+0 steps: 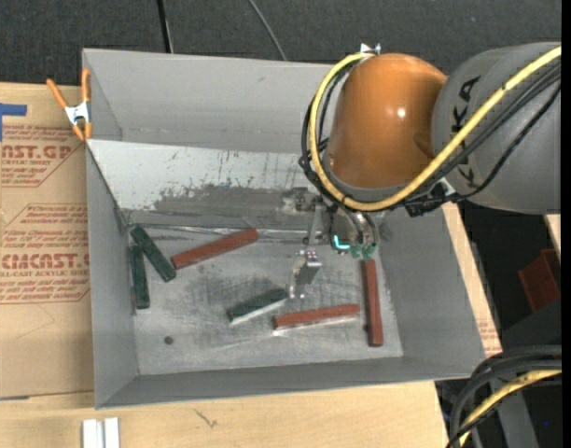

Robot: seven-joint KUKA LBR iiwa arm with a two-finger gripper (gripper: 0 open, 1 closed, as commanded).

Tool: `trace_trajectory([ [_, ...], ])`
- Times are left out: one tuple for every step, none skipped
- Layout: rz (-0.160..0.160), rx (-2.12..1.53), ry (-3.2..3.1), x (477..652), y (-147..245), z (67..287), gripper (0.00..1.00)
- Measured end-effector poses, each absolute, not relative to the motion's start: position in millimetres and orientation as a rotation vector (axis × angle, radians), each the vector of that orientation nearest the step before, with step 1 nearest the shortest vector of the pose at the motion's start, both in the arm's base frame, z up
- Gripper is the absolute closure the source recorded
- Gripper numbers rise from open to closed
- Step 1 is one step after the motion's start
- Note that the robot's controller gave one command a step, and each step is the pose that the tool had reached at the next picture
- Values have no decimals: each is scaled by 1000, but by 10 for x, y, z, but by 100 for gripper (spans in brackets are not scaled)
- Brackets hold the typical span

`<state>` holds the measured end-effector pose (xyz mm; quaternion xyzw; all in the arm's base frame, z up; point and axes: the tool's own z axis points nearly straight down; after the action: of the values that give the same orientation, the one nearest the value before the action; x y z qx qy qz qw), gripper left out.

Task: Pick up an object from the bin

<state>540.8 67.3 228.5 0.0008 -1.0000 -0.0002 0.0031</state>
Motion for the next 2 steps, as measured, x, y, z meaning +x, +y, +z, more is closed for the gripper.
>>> trace_trajectory([
  [-2, 1, -3143, 5424, 670, 2325, 0],
  [-2, 45, -3149, 5428, 721, 1812, 0],
])
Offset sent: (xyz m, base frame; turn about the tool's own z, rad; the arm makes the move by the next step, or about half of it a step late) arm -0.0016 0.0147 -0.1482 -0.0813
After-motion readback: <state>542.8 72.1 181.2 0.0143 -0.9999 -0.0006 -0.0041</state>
